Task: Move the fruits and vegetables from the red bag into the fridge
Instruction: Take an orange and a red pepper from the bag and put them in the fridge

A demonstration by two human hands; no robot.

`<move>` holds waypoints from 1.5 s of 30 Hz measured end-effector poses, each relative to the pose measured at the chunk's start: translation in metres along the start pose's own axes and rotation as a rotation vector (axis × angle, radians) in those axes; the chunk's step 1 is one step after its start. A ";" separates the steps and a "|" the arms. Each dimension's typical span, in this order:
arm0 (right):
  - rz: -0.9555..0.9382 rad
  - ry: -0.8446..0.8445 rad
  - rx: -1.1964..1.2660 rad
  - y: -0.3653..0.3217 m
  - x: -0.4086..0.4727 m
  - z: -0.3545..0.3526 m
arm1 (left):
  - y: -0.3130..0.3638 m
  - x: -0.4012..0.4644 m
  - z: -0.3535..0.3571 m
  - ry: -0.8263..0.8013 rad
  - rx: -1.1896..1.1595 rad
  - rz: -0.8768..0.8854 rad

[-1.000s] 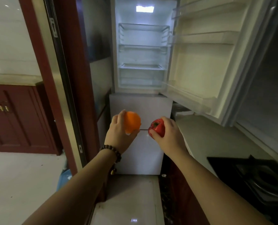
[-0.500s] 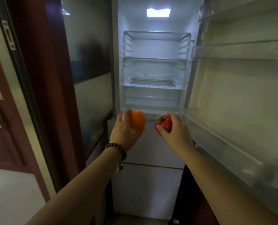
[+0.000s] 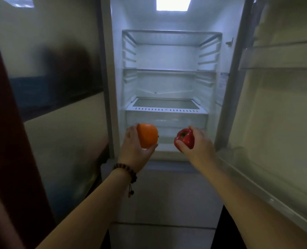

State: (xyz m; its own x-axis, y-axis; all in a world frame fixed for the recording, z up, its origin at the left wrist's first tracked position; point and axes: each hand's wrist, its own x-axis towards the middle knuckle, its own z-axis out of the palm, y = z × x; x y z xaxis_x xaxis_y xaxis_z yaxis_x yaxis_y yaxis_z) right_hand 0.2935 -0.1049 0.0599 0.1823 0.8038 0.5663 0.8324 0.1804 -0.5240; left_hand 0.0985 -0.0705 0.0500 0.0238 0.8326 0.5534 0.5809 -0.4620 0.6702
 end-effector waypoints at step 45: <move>0.478 0.018 0.153 0.181 0.469 0.137 | -0.103 0.318 0.129 -0.030 -0.245 0.152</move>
State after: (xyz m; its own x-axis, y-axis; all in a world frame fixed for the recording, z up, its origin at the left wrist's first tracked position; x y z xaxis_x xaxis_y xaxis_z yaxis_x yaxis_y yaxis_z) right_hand 0.4585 0.3826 0.1437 0.5348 0.8072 0.2499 0.5670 -0.1236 -0.8144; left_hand 0.1515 0.2810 0.0931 0.1216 0.7551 0.6442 0.3549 -0.6392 0.6823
